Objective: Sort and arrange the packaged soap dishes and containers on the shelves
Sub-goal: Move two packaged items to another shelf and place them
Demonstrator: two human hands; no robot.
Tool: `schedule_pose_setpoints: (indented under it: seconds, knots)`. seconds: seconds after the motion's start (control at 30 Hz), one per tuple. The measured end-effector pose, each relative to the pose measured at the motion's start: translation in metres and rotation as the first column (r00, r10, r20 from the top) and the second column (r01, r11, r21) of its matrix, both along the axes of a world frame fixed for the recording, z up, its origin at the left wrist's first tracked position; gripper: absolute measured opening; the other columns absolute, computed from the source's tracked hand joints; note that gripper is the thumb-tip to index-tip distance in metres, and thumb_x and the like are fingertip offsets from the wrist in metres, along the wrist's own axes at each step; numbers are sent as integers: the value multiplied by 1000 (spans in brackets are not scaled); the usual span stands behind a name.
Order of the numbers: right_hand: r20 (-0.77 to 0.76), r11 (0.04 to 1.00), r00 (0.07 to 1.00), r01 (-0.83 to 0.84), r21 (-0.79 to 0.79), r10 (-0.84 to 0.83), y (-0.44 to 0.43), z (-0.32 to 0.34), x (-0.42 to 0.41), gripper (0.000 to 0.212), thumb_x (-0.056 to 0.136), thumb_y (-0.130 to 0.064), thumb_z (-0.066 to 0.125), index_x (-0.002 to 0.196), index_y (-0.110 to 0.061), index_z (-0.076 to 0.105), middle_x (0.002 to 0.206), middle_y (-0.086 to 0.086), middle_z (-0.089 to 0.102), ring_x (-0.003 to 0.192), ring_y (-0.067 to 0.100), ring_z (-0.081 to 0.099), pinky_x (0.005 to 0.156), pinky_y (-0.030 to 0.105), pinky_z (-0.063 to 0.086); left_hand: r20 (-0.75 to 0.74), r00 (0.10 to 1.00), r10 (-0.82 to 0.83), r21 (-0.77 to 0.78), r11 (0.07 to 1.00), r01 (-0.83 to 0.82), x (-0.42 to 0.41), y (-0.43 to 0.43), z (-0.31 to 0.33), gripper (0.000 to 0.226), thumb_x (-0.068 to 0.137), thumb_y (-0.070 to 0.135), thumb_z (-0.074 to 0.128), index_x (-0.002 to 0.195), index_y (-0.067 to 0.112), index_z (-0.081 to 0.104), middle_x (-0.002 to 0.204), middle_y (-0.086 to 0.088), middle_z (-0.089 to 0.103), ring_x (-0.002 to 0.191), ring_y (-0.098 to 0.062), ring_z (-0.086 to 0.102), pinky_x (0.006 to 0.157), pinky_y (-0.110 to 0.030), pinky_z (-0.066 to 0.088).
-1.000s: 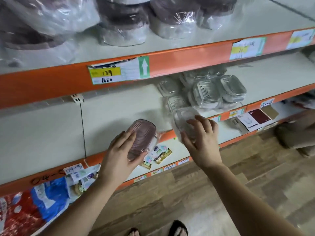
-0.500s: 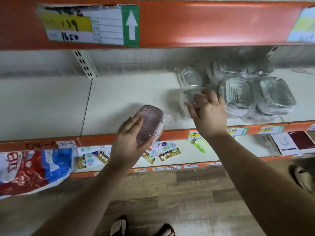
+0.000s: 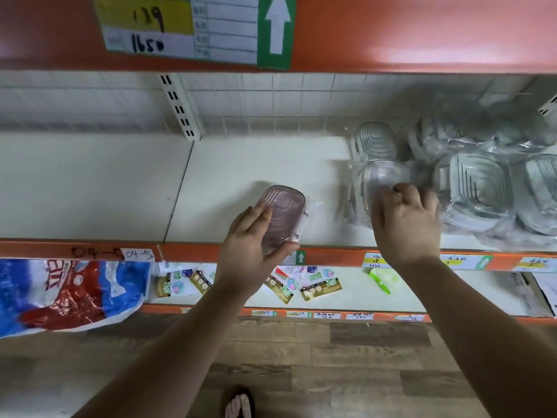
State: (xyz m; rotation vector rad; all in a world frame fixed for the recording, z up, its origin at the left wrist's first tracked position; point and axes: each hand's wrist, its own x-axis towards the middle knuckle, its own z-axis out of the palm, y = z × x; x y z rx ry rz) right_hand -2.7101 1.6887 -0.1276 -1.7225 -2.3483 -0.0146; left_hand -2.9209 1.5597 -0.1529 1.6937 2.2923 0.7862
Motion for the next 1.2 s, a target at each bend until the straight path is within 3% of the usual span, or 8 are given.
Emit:
schedule_pose_setpoints:
  seconds: [0.1,0.23,0.37,0.57,0.87,1.03,1.2]
  knots:
    - [-118,993,988,-96,65,103,-10,-2,-9,44,90,-27,43,121,-1,60,124,23,55,118,46,42,102,50,36,-18,999,-27,-12,1000,27,-11,4,-7,86,76,59,71,134,-2,53,144,-14,49,132,-32,46,110,-37,36]
    - [-227,971,946,-208,117,230,-27,-15,-25,36,88,-15,55,119,2,62,119,22,59,120,47,46,103,51,39,-38,997,-62,-78,995,59,-30,9,-18,78,78,41,54,141,-4,43,150,-19,38,136,-35,37,111,-34,31]
    - [-250,953,921,-275,128,300,-39,-28,-42,33,87,-13,56,116,1,65,116,19,61,117,43,50,102,47,40,-92,994,-57,-58,997,52,-54,25,-24,62,84,27,67,136,-4,51,144,-21,43,130,-38,41,108,-39,37]
    - [-246,946,913,-309,101,325,-44,-50,-57,30,83,-3,68,112,3,66,113,21,63,112,44,53,98,49,44,-200,973,-115,-45,993,108,-84,64,-25,52,89,23,66,133,-2,54,128,-24,45,111,-39,49,98,-44,47]
    - [-244,955,924,-286,74,296,-44,-69,-72,31,87,-13,56,113,1,66,111,18,62,109,40,54,95,44,45,-245,967,-67,-109,993,41,-127,117,-26,60,96,36,54,144,3,39,130,-19,36,115,-35,42,100,-41,43]
    - [-251,962,929,-265,65,273,-47,-71,-77,28,86,-6,62,113,1,66,109,17,63,106,38,54,94,43,45,-291,951,-101,-191,980,45,-130,114,-30,73,94,48,52,150,8,28,138,-16,32,122,-35,37,103,-42,39]
    - [-263,955,919,-294,37,293,-60,-58,-79,28,84,-4,67,112,1,66,108,18,63,101,40,56,91,46,48,-314,940,-133,-116,988,101,-117,75,-23,55,97,33,49,144,4,42,137,-19,46,127,-35,43,105,-43,34]
